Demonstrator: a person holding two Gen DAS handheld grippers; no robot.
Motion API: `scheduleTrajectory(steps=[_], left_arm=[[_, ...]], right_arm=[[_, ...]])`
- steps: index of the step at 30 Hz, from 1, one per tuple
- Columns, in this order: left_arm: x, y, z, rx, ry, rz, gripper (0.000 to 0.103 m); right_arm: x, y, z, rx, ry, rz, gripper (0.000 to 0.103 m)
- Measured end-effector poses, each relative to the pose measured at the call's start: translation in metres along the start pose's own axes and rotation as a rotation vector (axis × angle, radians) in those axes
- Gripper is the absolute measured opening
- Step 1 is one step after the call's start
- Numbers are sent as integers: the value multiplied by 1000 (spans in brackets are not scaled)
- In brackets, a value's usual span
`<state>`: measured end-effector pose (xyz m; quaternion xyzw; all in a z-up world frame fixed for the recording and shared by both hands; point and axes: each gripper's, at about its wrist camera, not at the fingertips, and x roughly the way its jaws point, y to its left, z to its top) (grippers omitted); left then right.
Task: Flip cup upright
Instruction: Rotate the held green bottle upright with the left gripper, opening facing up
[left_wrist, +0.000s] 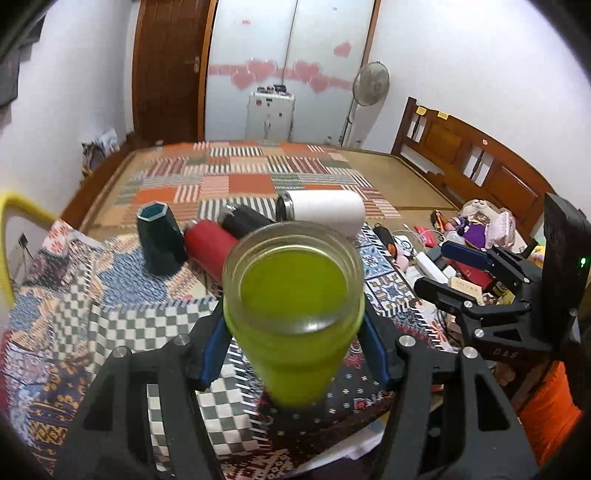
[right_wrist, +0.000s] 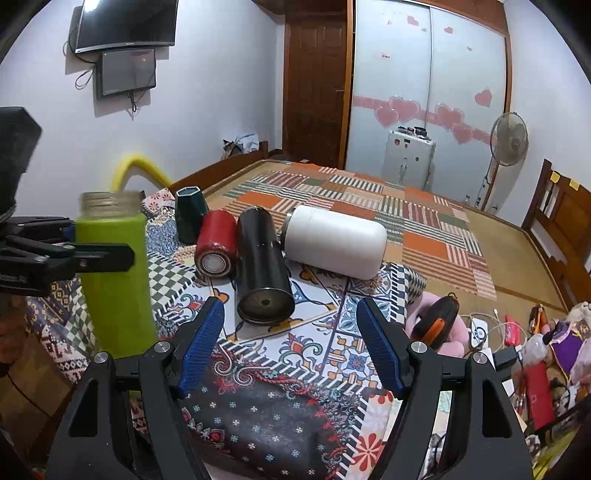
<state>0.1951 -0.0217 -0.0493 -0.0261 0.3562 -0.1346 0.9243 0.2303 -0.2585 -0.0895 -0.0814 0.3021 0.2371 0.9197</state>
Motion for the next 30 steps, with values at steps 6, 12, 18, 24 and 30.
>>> scheduleTrajectory(steps=[6, 12, 18, 24, 30], left_arm=[[0, -1, 6, 31, -35, 51, 62], [8, -7, 9, 73, -24, 55, 62], [22, -8, 7, 76, 4, 47, 62], [26, -15, 7, 101, -12, 58, 62], [33, -16, 9, 104, -18, 68, 62]], right_arm=[[0, 3, 3, 37, -38, 42, 74], [1, 3, 5, 82, -76, 76, 77], [4, 3, 3, 99, -88, 87, 77], [3, 4, -1, 100, -120, 79, 82], [0, 7, -4, 95, -161, 63, 83]])
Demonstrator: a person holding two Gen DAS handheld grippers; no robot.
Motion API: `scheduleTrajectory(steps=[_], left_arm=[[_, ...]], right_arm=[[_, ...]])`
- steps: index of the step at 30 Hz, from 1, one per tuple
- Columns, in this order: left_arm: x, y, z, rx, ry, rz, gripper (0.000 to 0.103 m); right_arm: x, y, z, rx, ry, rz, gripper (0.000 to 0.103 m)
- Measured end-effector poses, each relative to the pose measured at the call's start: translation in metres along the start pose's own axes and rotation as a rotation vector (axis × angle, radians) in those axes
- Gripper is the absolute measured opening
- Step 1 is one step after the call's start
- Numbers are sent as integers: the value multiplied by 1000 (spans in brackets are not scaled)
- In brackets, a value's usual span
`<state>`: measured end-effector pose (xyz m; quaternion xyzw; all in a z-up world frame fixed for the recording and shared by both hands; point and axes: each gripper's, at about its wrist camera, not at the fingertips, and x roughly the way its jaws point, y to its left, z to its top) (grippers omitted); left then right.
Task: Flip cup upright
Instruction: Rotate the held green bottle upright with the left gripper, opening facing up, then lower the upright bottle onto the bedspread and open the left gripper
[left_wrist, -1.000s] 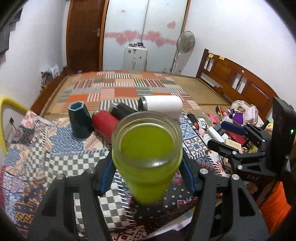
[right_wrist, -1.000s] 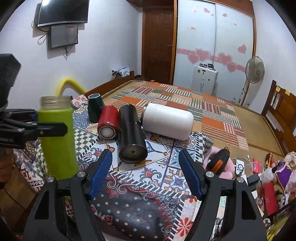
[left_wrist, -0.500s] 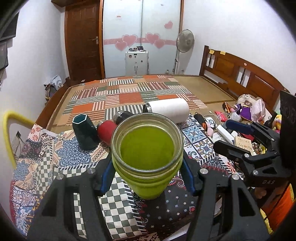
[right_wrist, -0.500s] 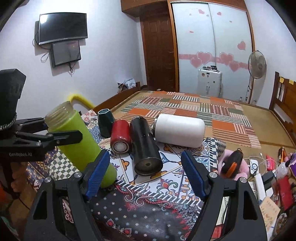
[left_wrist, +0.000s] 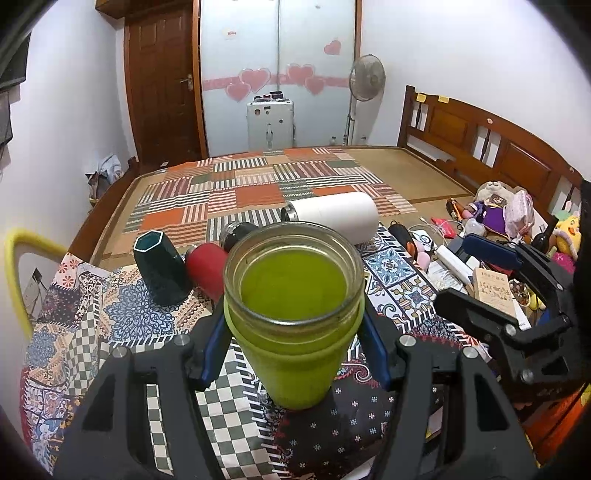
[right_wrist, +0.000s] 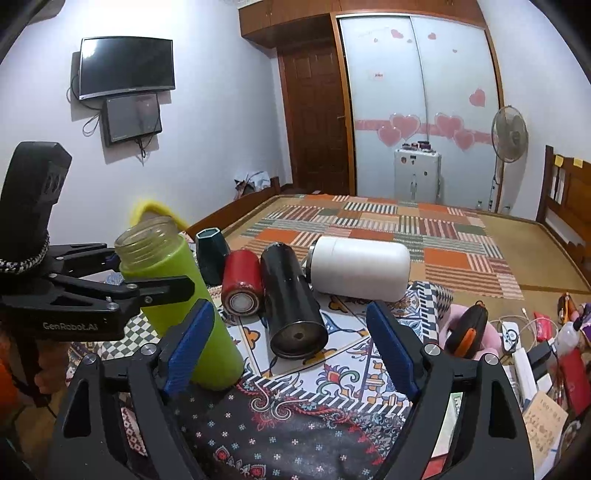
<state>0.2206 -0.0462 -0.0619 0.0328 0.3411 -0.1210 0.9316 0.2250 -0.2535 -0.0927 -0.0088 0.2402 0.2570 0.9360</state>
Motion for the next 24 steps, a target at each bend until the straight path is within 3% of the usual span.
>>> scheduleTrajectory(steps=[8, 16, 20, 24], left_arm=[[5, -2, 2, 8, -5, 13, 62], [-27, -5, -3, 23, -91, 46, 68], [-68, -2, -7, -8, -186, 68, 71], [-113, -3, -15, -22, -315, 108, 84]], right_arm=[[-3, 0, -2, 9, -28, -11, 85], [-15, 2, 2, 15, -48, -18, 85], [-30, 8, 6, 19, -80, -18, 85], [-52, 19, 13, 17, -130, -18, 85]])
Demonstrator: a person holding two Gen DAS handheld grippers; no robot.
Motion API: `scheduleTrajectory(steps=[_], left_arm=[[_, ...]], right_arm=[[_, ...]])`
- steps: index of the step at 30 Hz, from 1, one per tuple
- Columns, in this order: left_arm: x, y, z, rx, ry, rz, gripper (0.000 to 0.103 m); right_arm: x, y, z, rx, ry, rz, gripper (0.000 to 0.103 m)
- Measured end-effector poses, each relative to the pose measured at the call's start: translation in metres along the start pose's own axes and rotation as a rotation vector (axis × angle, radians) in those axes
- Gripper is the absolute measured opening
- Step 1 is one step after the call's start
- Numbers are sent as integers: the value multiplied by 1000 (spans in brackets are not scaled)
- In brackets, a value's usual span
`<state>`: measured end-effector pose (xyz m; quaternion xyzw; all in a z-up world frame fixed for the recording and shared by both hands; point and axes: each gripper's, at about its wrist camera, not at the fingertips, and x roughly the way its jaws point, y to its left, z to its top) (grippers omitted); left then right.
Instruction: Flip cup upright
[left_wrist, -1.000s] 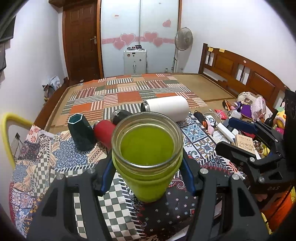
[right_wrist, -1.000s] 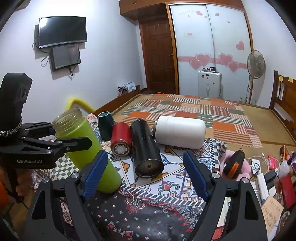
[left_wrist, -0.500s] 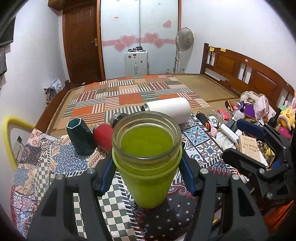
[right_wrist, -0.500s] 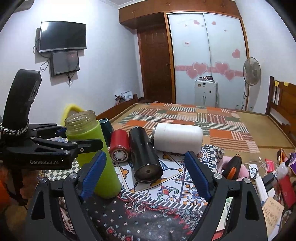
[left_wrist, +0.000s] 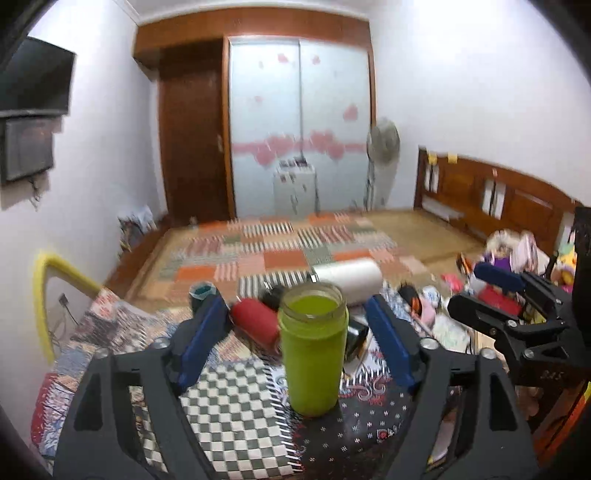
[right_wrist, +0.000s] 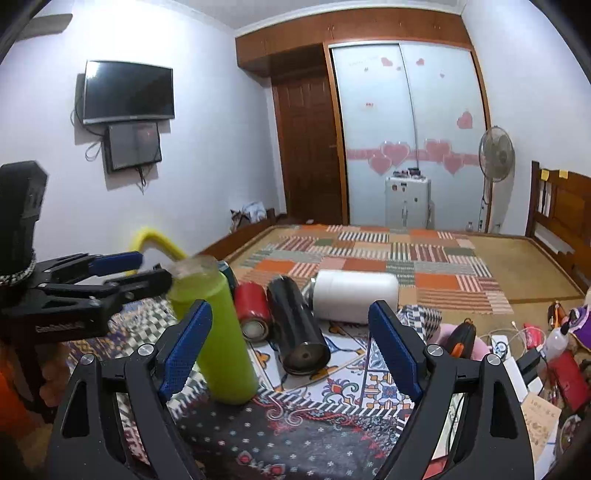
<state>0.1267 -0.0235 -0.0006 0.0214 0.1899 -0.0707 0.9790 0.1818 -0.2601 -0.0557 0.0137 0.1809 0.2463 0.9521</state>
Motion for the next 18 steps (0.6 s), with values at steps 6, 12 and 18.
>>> scheduleTrajectory(steps=[6, 12, 18], left_arm=[[-68, 1, 1, -6, -172, 36, 99], [-114, -1, -7, -17, -258, 82, 103], [-136, 2, -15, -58, -288, 103, 103]], right_arm=[[-38, 22, 11, -5, -89, -9, 89], [-73, 42, 14, 8, -169, -17, 92], [-99, 57, 11, 20, -246, -34, 101]])
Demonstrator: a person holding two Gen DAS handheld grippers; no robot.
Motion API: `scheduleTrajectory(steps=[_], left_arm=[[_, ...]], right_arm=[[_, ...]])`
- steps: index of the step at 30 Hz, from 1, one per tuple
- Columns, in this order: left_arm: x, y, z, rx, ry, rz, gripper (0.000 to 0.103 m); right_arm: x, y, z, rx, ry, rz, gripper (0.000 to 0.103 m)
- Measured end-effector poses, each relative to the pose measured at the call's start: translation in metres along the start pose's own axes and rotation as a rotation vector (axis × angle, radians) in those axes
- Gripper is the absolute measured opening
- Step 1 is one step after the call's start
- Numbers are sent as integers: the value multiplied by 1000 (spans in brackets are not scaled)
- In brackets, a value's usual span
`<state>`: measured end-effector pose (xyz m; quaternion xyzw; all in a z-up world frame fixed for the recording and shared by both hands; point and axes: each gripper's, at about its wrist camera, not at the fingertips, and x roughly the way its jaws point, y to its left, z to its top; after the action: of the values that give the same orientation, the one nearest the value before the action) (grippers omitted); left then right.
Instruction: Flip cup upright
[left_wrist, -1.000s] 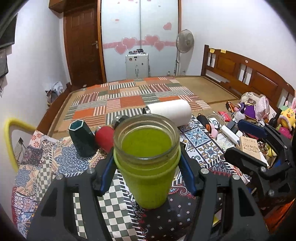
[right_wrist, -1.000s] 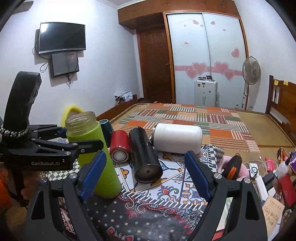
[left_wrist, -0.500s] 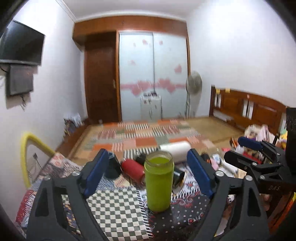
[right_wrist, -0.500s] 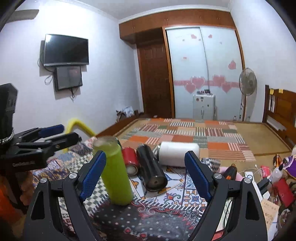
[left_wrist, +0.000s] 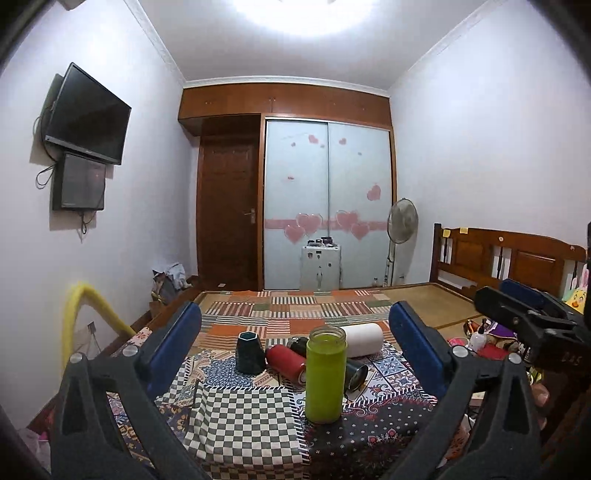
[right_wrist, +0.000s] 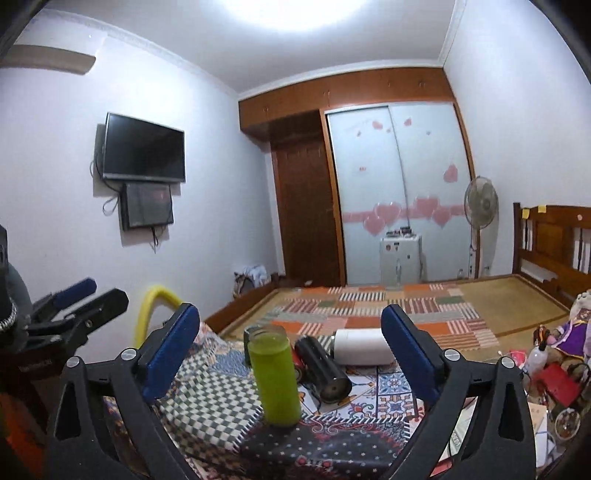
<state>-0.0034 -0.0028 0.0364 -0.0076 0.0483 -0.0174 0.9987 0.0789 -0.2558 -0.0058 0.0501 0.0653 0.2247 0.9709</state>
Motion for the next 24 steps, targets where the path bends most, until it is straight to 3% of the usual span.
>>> scheduleTrajectory(steps=[24], left_arm=[[-15, 1, -18, 1, 1, 4, 103]], right_arm=[[-15, 12, -15, -2, 9, -29, 103]])
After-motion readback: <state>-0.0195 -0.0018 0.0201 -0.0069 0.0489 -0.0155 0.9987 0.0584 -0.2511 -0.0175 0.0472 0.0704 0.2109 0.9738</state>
